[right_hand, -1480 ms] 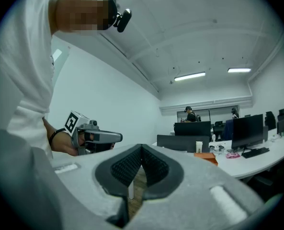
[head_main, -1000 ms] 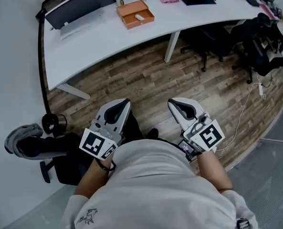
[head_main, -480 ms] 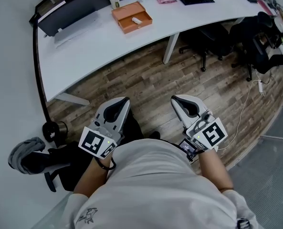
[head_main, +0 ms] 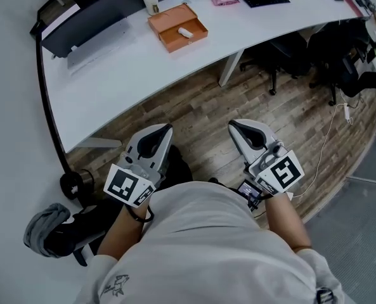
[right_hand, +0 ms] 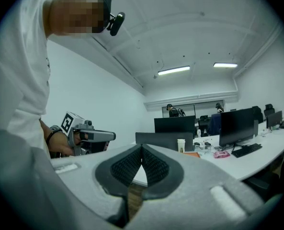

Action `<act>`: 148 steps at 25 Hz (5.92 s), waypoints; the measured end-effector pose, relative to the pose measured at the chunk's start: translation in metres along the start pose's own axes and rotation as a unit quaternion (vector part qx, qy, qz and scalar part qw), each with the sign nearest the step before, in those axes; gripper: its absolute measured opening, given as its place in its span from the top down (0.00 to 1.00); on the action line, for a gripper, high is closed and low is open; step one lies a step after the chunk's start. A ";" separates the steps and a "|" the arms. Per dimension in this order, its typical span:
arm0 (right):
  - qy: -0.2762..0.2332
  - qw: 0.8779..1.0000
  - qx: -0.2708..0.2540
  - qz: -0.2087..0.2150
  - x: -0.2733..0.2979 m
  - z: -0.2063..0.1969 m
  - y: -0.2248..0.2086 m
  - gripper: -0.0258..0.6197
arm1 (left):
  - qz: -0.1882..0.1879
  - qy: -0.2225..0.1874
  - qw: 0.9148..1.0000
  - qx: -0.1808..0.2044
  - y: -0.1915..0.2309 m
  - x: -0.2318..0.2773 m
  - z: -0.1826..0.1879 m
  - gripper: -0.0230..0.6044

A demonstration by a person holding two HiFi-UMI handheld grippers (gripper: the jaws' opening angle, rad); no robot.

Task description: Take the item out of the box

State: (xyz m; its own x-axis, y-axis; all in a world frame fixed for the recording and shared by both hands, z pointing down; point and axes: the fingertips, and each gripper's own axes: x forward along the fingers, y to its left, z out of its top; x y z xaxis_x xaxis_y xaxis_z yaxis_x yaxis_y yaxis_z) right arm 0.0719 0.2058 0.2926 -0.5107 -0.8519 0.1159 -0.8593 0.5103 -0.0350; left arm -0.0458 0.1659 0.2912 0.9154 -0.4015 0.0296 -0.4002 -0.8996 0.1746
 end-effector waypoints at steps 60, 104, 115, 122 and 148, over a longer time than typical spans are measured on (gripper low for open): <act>0.176 0.973 0.032 0.147 0.413 -0.068 -0.312 0.87 | 0.129 0.006 0.991 -0.028 0.395 0.214 0.026 0.97; 0.597 0.793 0.060 0.104 0.509 -0.352 -0.401 0.67 | 0.130 0.128 0.977 -0.108 0.529 0.276 -0.142 0.97; 0.634 0.767 0.042 0.087 0.511 -0.382 -0.404 0.73 | 0.130 0.128 0.975 -0.130 0.537 0.266 -0.158 0.97; 0.635 0.767 0.040 0.083 0.512 -0.386 -0.405 0.76 | 0.136 0.127 0.974 -0.133 0.538 0.263 -0.161 0.97; 0.442 0.890 0.010 0.111 0.483 -0.219 -0.367 0.77 | 0.185 0.087 0.977 -0.063 0.483 0.230 -0.079 0.97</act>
State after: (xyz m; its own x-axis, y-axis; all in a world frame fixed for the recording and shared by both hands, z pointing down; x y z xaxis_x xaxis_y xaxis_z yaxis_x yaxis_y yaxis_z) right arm 0.1469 -0.3674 0.5789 -0.4529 -0.3004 0.8395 -0.7450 0.6447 -0.1712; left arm -0.0254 -0.3470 0.4599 0.7073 -0.6495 0.2789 -0.7063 -0.6660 0.2401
